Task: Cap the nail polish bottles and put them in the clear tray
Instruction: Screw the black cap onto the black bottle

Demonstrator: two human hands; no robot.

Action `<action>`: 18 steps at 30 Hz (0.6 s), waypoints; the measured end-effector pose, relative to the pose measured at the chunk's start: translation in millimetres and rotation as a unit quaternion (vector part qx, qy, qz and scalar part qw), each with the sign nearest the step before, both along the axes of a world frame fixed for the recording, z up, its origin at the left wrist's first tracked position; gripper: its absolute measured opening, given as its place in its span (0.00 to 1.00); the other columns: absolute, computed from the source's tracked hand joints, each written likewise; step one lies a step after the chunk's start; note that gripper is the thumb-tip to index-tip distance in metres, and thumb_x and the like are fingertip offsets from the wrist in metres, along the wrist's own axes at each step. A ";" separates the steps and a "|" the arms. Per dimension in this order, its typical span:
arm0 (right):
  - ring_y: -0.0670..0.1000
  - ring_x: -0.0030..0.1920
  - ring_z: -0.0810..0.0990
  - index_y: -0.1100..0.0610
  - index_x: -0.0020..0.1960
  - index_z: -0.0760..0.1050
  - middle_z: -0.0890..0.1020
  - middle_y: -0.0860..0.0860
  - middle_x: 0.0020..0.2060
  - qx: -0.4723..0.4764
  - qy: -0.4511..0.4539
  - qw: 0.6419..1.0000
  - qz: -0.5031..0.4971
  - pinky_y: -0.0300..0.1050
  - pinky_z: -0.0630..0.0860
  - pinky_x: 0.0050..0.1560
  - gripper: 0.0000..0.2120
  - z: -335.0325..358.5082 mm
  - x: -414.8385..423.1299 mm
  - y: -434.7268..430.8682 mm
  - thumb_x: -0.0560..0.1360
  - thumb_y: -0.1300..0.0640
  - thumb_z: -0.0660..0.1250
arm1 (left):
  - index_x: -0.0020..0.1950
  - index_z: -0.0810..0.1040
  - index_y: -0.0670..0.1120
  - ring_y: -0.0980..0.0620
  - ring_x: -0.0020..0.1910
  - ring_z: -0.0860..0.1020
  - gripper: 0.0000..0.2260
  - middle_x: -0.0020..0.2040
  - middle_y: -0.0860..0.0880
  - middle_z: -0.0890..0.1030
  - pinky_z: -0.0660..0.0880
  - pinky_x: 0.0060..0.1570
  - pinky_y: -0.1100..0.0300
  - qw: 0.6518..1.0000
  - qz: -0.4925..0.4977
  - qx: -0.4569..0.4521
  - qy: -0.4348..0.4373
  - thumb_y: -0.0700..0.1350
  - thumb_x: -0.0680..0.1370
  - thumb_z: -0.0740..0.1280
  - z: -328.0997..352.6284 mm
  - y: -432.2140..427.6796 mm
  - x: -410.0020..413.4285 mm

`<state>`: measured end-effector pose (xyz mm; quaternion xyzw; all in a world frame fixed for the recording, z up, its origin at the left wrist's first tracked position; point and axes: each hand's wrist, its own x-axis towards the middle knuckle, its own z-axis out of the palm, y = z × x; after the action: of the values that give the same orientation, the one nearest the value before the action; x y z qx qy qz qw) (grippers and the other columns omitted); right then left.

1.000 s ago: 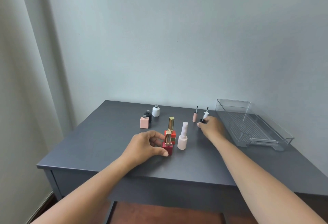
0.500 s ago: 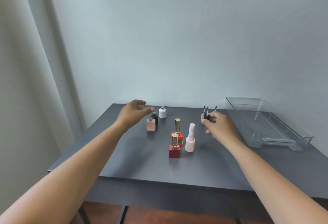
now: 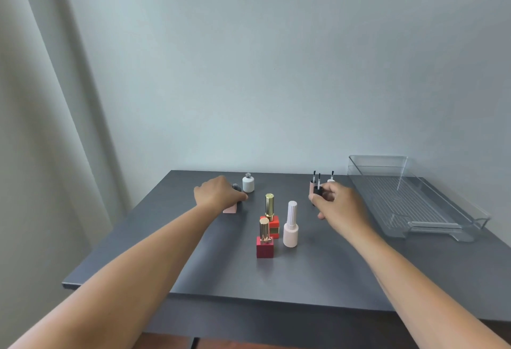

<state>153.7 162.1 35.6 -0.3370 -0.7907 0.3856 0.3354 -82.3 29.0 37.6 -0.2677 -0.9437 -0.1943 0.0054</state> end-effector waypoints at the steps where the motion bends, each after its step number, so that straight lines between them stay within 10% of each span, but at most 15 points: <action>1: 0.47 0.31 0.84 0.49 0.45 0.78 0.84 0.43 0.39 -0.001 -0.001 1.000 0.000 0.42 0.75 0.37 0.02 -0.3 0.9 0.0 0.74 0.52 0.69 | 0.44 0.82 0.47 0.47 0.44 0.80 0.14 0.41 0.49 0.84 0.64 0.43 0.54 1.000 0.006 -0.001 0.008 0.56 0.69 0.67 -1.3 1.3 0.2; 12: 0.47 0.32 0.84 0.50 0.46 0.78 0.84 0.44 0.40 -0.006 0.005 1.000 0.007 0.43 0.75 0.37 0.03 6.9 1.4 -0.9 0.74 0.52 0.68 | 0.30 0.66 0.48 0.44 0.30 0.66 0.11 0.26 0.51 0.68 0.57 0.31 0.58 0.993 -0.035 0.111 -0.004 0.47 0.65 0.68 19.2 -3.8 14.8; 18: 0.44 0.34 0.81 0.55 0.52 0.78 0.81 0.56 0.46 -0.006 0.004 0.998 0.058 0.44 0.76 0.36 0.10 26.4 -1.6 -3.0 0.80 0.58 0.58 | 0.51 0.78 0.55 0.52 0.44 0.82 0.12 0.44 0.57 0.83 0.81 0.40 0.52 0.940 -0.151 0.291 -0.093 0.49 0.69 0.74 52.3 -19.3 32.3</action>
<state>152.2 159.1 62.0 -0.2909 -0.8054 0.4107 0.3131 -50.1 9.7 89.9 -0.3748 -0.7905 -0.4831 -0.0343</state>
